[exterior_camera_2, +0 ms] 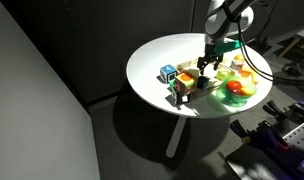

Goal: Put the orange on the table then put the yellow and blue blocks in the box

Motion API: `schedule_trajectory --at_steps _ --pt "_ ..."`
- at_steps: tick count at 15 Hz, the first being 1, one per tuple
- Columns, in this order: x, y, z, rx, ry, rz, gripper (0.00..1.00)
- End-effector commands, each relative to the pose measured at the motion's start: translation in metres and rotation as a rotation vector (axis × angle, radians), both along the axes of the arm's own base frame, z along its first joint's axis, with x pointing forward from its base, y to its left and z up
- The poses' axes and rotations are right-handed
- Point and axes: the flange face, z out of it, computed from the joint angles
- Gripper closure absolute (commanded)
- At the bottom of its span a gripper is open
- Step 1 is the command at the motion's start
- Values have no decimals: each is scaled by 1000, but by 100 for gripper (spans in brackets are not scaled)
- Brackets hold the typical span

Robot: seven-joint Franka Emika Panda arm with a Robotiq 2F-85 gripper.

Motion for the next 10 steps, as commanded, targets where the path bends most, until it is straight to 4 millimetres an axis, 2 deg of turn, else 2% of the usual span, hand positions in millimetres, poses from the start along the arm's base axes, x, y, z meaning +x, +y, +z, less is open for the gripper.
schedule_trajectory --at_steps 1,8,10 --pt "0 -13 13 4 9 -47 0" --pt "-9 -39 33 -16 -6 -63 0" --pt "-18 -47 43 -16 -4 -63 0"
